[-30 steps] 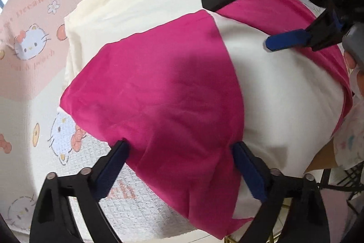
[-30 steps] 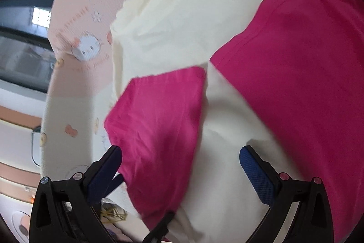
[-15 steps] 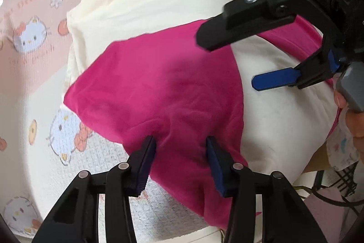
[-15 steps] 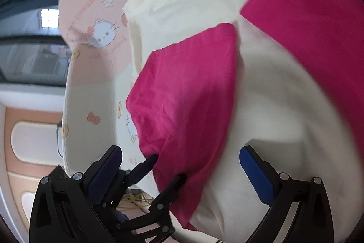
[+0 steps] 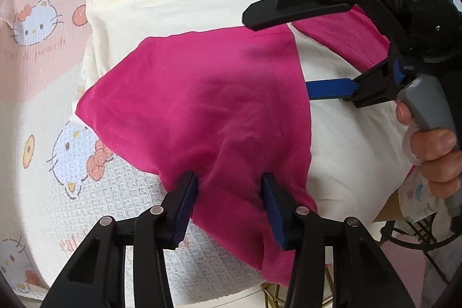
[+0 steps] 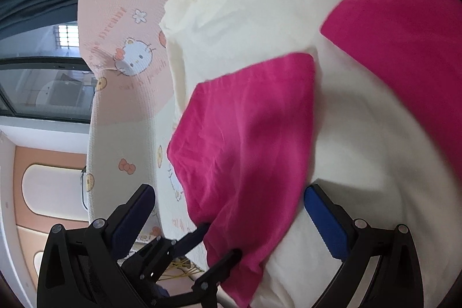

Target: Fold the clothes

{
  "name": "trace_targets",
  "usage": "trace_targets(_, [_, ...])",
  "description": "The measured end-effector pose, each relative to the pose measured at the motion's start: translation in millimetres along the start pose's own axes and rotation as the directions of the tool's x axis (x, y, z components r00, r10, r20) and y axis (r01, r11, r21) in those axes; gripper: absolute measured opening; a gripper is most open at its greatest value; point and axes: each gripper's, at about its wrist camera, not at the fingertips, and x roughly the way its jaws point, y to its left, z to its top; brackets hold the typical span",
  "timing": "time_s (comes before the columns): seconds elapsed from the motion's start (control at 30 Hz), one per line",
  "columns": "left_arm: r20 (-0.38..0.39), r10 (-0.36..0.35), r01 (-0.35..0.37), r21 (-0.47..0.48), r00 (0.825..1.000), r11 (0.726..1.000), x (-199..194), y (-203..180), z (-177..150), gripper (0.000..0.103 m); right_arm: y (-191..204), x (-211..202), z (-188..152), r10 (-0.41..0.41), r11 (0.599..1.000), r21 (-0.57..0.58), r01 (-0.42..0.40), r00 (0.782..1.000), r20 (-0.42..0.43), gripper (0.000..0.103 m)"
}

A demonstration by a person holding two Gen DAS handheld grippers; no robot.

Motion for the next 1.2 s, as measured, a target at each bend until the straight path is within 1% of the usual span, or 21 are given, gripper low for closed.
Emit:
trace_targets(0.03, [0.001, -0.01, 0.01, -0.018, 1.0, 1.0, -1, 1, -1, 0.043, 1, 0, 1, -0.008, 1.0, -0.008, 0.008, 1.0, 0.006, 0.102])
trace_targets(0.07, [0.002, -0.02, 0.02, -0.037, 1.0, 0.999, -3, 2, -1, 0.043, 1, 1, 1, -0.016, 1.0, -0.017, 0.016, 1.0, 0.012, 0.095])
trace_targets(0.1, [0.007, -0.037, 0.037, -0.058, 0.999, 0.998, -5, 4, -2, 0.043, 2, 1, 2, -0.024, 0.999, -0.025, 0.025, 1.0, 0.018, 0.074])
trace_targets(0.13, [0.024, -0.079, 0.081, -0.09, 0.997, 0.993, -9, 7, -4, 0.043, 2, 1, 3, -0.032, 0.999, -0.033, 0.033, 0.999, 0.023, 0.059])
trace_targets(0.17, [0.037, -0.117, 0.121, -0.12, 0.992, 0.985, -13, 10, -5, 0.048, 3, 2, 3, -0.04, 0.998, -0.041, 0.042, 0.999, 0.03, 0.037])
trace_targets(0.2, [0.033, -0.14, 0.143, -0.143, 0.99, 0.979, -13, 13, -5, 0.05, 3, 2, 4, -0.048, 0.998, -0.049, 0.05, 0.998, 0.036, 0.029])
trace_targets(0.27, [0.023, -0.156, 0.157, -0.176, 0.988, 0.972, -15, 13, -6, 0.051, 4, 3, 5, -0.064, 0.996, -0.065, 0.067, 0.997, 0.048, 0.024])
trace_targets(0.3, [0.02, -0.163, 0.164, -0.188, 0.986, 0.969, -17, 1, -3, 0.051, 5, 3, 6, -0.072, 0.994, -0.073, 0.076, 0.996, 0.054, 0.017])
trace_targets(0.33, [0.016, -0.167, 0.167, -0.198, 0.986, 0.966, -17, 4, 1, 0.052, 5, 3, 7, -0.069, 0.994, -0.077, 0.074, 0.996, 0.061, 0.015])
trace_targets(0.4, [0.008, -0.172, 0.17, -0.205, 0.985, 0.964, -17, 4, 0, 0.058, 3, -3, 7, -0.005, 0.997, -0.071, 0.01, 0.997, 0.076, 0.011])
trace_targets(0.43, [0.004, -0.168, 0.166, -0.199, 0.986, 0.966, -17, -1, 1, 0.063, 3, -5, 7, 0.02, 0.997, -0.073, -0.014, 0.996, 0.084, 0.011])
trace_targets(0.47, [0.001, -0.163, 0.16, -0.192, 0.987, 0.968, -17, -6, 2, 0.066, 4, -8, 8, 0.029, 0.996, -0.081, -0.022, 0.996, 0.09, 0.011])
trace_targets(0.53, [-0.003, -0.143, 0.141, -0.162, 0.99, 0.977, -12, -1, 27, 0.067, 6, -12, 9, 0.049, 0.994, -0.099, -0.04, 0.994, 0.096, 0.011])
trace_targets(0.7, [-0.011, -0.097, 0.096, -0.072, 0.995, 0.993, -9, -29, 39, 0.069, 7, -21, 13, 0.062, 0.993, -0.102, -0.052, 0.994, 0.093, 0.011])
trace_targets(0.77, [-0.012, -0.081, 0.081, -0.046, 0.997, 0.996, -7, -38, 44, 0.073, 2, -23, 13, 0.06, 0.995, -0.087, -0.052, 0.994, 0.093, 0.011])
trace_targets(0.9, [-0.028, -0.074, 0.073, -0.044, 0.997, 0.996, 3, -43, 49, 0.074, -6, -24, 14, 0.072, 0.996, -0.055, -0.067, 0.993, 0.094, 0.011])
trace_targets(1.0, [-0.04, -0.05, 0.049, -0.028, 0.998, 0.998, 12, -46, 48, 0.074, -13, -26, 15, 0.088, 0.996, -0.031, -0.086, 0.992, 0.092, 0.011])
trace_targets(1.03, [-0.045, -0.013, 0.013, -0.014, 0.999, 1.0, 15, -47, 45, 0.074, -13, -26, 15, 0.088, 0.996, -0.03, -0.085, 0.992, 0.088, 0.011])
trace_targets(1.1, [-0.034, 0.037, -0.037, 0.02, 0.999, 0.999, 17, -50, 39, 0.057, -14, -25, 15, 0.085, 0.996, -0.026, -0.083, 0.993, 0.08, 0.011])
trace_targets(1.13, [-0.018, 0.036, -0.035, 0.036, 0.999, 0.999, 15, -50, 35, 0.051, -15, -25, 15, 0.075, 0.997, -0.023, -0.074, 0.994, 0.079, 0.011])
trace_targets(1.2, [-0.001, 0.039, -0.039, 0.046, 0.999, 0.998, 12, -49, 30, 0.046, -15, -23, 14, 0.054, 0.998, -0.017, -0.053, 0.996, 0.072, 0.012])
